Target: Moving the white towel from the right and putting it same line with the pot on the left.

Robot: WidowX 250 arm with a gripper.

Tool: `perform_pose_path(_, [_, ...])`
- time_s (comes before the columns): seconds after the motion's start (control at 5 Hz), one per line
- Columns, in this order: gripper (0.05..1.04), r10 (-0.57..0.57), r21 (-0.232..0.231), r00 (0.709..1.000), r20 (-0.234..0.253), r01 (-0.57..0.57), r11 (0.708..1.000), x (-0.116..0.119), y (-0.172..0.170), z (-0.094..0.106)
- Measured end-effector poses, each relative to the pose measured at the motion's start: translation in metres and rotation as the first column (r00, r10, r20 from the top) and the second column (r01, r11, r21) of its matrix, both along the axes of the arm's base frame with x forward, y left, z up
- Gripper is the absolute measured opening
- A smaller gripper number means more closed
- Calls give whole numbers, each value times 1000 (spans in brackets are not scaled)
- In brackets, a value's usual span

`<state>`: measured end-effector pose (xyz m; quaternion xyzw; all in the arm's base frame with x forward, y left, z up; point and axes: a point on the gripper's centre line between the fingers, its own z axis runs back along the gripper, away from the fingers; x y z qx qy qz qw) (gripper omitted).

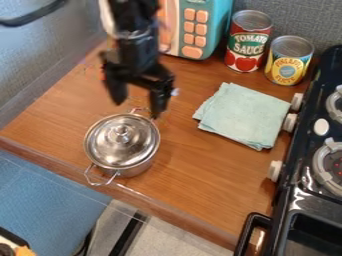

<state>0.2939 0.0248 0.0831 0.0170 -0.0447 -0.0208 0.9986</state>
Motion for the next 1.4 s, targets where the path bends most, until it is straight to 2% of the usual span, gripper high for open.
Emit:
perform_pose_path(0.2, [1000,15,15,1000,-12,-15,1000,29,-39,-5])
perform_pose_path(0.4, [1000,84,7,996,-24,-84,996,57,-63,-27])
perform_pose_path(0.6, [1000,158,-27,987,-24,-159,987,76,-71,-47])
perform_pose_path(0.8, [1000,165,-75,986,12,-164,984,92,-87,-57])
perform_pose_path(1.0, [1000,130,-101,991,31,-127,987,102,-106,-62])
perform_pose_path(1.2, [1000,92,-87,994,61,-87,992,105,-120,-59])
perform_pose_path(1.4, [1001,72,-30,996,60,-70,997,108,-119,-69])
